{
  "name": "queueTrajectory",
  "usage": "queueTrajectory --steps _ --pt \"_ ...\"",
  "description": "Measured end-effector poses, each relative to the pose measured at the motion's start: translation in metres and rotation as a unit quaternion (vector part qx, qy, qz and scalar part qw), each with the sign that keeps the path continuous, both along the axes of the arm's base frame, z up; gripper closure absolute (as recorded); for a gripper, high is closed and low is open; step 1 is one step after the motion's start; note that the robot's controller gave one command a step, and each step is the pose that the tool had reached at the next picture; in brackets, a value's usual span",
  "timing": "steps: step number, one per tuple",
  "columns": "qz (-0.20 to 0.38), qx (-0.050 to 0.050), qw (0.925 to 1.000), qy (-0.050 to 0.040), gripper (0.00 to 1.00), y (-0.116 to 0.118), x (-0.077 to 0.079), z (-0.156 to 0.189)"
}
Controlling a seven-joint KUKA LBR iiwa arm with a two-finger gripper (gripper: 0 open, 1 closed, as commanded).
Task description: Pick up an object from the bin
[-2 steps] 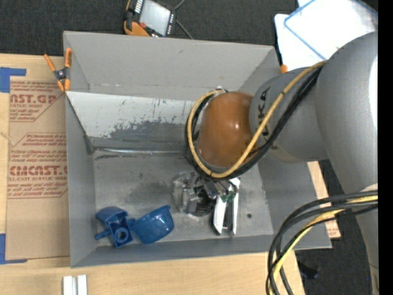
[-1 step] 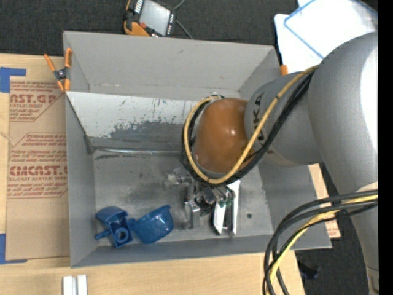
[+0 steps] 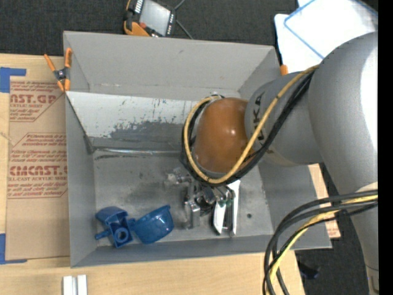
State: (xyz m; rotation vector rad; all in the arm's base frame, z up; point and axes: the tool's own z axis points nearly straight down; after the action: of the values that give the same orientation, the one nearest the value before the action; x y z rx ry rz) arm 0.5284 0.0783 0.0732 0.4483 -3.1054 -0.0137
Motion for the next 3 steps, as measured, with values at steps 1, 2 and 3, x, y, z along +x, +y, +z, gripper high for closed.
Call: queueTrajectory --steps 1,2,3 --pt "0.005 0.002 1.0000 -0.0002 0.00 -0.025 0.002 0.000" --pt "-0.015 -0.001 0.9999 -0.0007 0.00 -0.060 0.000 0.000" --pt "0.165 0.001 0.9863 -0.0034 0.00 -0.049 0.014 -0.002"
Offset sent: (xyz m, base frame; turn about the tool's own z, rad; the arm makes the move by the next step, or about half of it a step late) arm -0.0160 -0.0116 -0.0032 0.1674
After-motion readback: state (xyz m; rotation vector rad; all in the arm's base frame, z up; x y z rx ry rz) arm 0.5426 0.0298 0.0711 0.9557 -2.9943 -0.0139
